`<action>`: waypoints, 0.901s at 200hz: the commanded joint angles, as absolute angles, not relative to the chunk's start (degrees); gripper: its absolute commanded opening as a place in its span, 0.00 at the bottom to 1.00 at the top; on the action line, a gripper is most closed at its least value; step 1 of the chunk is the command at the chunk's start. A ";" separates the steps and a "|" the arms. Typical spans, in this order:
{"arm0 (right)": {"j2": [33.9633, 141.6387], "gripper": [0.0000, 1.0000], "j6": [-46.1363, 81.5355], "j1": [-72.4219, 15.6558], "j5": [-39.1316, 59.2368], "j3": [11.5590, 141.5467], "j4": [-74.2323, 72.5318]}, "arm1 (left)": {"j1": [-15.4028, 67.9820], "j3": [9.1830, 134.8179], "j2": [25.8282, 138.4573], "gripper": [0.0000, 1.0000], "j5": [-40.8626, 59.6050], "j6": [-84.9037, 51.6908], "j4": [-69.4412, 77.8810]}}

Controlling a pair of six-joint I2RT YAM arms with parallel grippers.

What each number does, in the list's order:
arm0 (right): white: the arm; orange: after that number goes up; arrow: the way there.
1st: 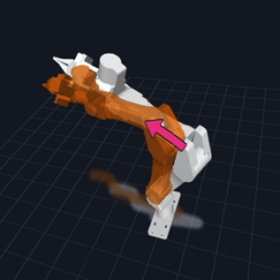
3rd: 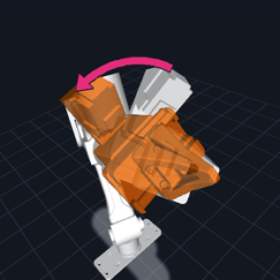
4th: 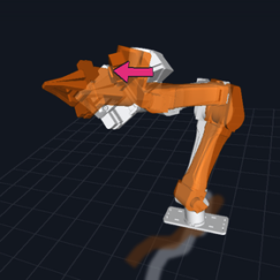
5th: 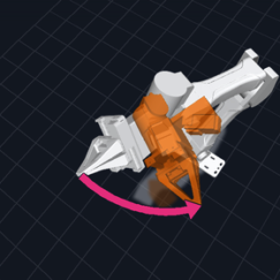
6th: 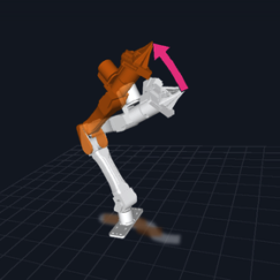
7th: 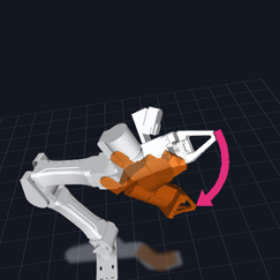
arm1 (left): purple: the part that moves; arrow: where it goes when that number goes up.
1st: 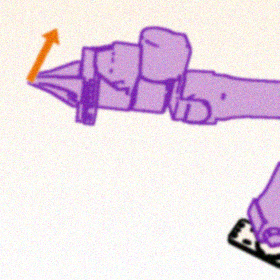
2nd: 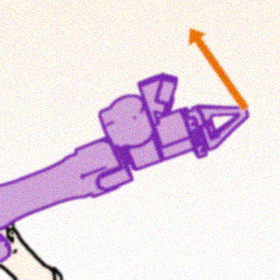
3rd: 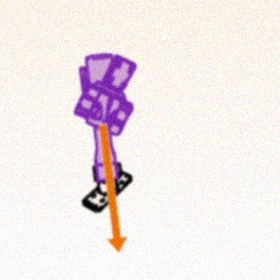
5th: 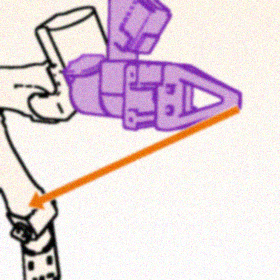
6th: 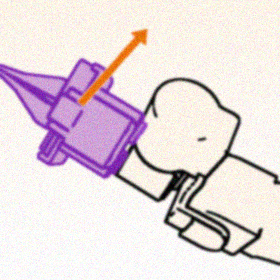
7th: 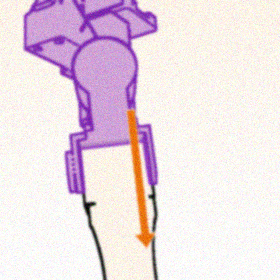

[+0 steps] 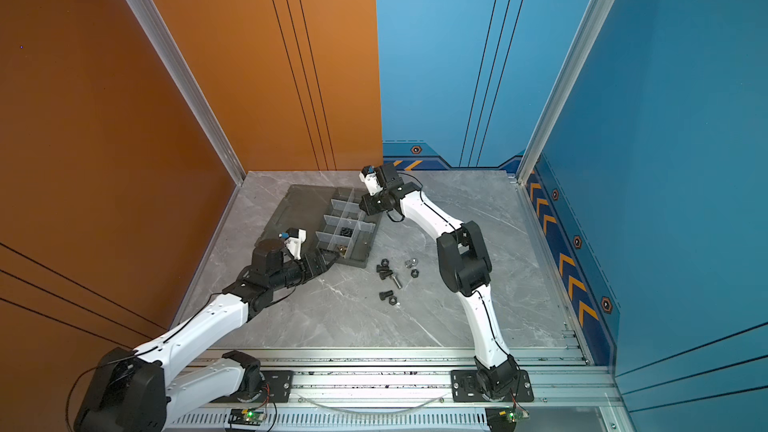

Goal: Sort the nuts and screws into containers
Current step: 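Carry the silver hex nut with the right gripper over the organizer, then open the right gripper to drop the silver hex nut into the compartment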

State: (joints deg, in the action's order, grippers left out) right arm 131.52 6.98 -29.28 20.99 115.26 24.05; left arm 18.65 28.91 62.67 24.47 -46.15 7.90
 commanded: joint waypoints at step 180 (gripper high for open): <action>142.00 0.26 10.15 -31.98 18.88 124.98 24.08 | 18.12 27.12 60.81 0.98 23.64 -46.98 9.42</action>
State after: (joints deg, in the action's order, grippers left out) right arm 140.62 10.57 -31.88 20.21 123.59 22.02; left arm 18.65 27.49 61.45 24.45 -47.00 9.23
